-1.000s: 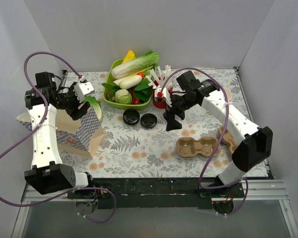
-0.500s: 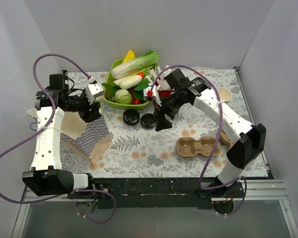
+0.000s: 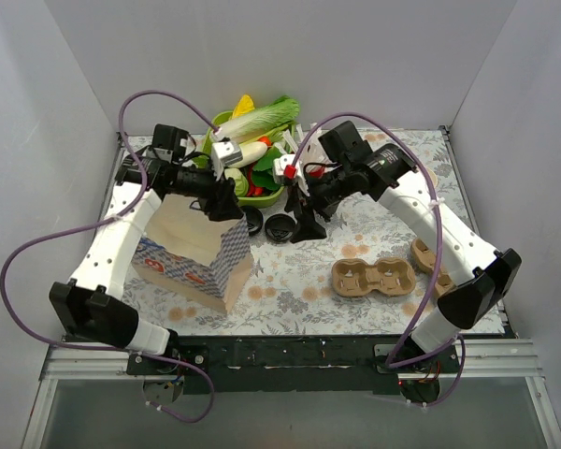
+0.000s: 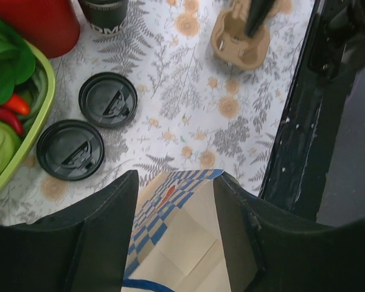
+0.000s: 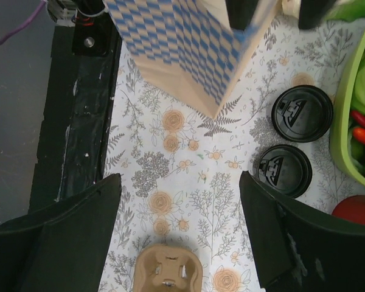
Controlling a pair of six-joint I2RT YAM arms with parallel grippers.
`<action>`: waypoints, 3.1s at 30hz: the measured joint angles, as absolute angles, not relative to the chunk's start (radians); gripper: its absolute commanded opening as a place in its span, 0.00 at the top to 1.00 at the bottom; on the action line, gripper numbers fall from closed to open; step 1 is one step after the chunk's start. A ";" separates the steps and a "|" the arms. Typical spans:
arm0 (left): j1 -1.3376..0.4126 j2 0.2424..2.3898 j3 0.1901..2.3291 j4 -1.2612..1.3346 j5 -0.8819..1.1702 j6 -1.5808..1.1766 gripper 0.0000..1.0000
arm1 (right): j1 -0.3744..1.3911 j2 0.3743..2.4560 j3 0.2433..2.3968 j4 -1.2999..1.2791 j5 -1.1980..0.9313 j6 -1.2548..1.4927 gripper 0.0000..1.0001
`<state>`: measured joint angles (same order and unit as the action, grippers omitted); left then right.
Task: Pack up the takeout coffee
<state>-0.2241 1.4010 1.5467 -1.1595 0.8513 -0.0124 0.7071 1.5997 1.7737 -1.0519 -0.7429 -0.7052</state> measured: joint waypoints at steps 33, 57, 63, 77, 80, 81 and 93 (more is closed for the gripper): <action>0.127 1.432 1.813 -1.340 0.667 0.272 0.07 | 1.074 1.843 1.989 -0.707 -0.542 -0.423 0.55; -0.143 1.495 1.719 -1.349 0.675 0.332 0.42 | 1.046 1.634 1.760 -0.812 -0.331 -0.714 0.57; -0.142 1.458 1.686 -1.340 0.611 0.279 0.53 | 1.002 1.612 1.745 -0.859 -0.308 -0.802 0.58; -0.144 1.430 1.674 -1.346 0.535 0.094 0.49 | 1.002 1.592 1.718 -0.925 -0.261 -0.864 0.59; -0.144 1.417 1.679 -1.344 0.506 0.066 0.60 | 1.002 1.589 1.709 -0.915 -0.258 -0.865 0.59; -0.144 1.409 1.679 -1.344 0.495 0.057 0.60 | 1.002 1.589 1.704 -0.913 -0.257 -0.865 0.59; -0.146 1.295 1.617 -1.344 0.497 0.008 0.79 | 1.002 1.583 1.685 -0.894 -0.234 -0.865 0.59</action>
<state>-0.1463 1.2945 1.6169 -1.3437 0.4973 0.0082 1.0019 1.5826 1.6852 -0.8936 -0.2340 -0.8650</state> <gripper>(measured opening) 0.237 0.407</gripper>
